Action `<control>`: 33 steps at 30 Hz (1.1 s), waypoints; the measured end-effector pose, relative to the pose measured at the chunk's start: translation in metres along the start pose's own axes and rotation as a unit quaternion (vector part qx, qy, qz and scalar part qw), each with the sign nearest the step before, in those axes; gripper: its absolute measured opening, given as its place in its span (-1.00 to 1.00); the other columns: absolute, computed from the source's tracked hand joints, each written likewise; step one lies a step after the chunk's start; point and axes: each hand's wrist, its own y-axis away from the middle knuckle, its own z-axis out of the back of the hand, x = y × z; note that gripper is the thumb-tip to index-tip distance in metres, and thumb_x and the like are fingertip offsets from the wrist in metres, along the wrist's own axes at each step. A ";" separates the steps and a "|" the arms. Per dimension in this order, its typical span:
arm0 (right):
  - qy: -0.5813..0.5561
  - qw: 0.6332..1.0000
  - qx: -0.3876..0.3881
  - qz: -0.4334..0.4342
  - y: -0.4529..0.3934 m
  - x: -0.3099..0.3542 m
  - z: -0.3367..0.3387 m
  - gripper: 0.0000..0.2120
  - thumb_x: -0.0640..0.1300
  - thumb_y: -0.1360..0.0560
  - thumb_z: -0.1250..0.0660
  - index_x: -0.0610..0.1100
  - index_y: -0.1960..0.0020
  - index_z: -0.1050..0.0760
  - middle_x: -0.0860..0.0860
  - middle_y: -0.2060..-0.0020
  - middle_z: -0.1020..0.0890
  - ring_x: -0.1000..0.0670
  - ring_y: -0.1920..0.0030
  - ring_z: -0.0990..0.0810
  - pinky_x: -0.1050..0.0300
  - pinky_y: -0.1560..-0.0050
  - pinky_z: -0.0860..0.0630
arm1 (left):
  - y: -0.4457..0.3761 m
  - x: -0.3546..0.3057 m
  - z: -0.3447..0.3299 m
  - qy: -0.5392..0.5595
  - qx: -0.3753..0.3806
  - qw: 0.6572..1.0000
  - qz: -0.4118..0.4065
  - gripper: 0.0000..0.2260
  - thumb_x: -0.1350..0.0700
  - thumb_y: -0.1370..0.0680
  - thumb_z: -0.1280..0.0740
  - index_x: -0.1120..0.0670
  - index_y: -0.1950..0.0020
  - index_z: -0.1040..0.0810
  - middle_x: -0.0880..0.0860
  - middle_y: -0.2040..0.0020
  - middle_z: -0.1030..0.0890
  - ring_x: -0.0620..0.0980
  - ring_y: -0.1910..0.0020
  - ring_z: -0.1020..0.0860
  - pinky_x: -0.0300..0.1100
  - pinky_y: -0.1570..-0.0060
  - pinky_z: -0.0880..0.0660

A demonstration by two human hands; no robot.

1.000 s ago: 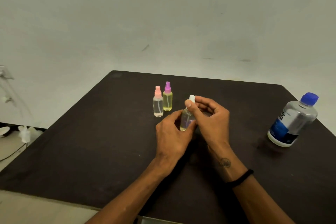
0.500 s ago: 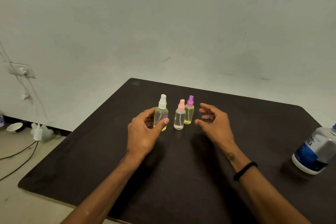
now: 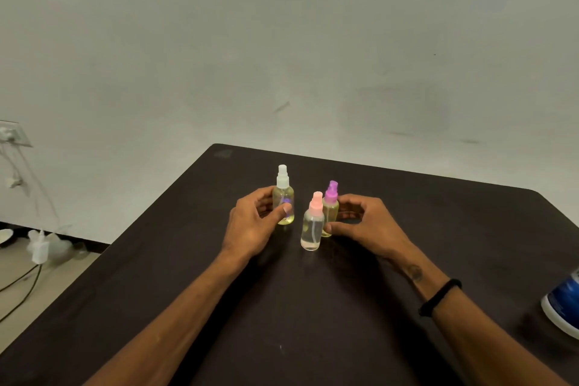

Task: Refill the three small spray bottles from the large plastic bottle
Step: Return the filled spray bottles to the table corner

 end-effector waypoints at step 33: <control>0.028 0.978 -0.203 0.040 -0.243 0.002 -0.085 -0.61 -0.14 -0.42 -0.65 -0.20 -0.19 -0.66 -0.04 0.01 -0.73 0.02 0.02 -0.70 0.36 0.07 -0.53 | -0.228 0.076 -0.005 -0.060 -0.105 0.992 -0.018 -0.63 0.13 -0.58 -0.50 0.12 -0.38 -0.61 0.08 -0.24 -0.70 0.04 -0.15 -0.66 -0.05 -0.25 -0.60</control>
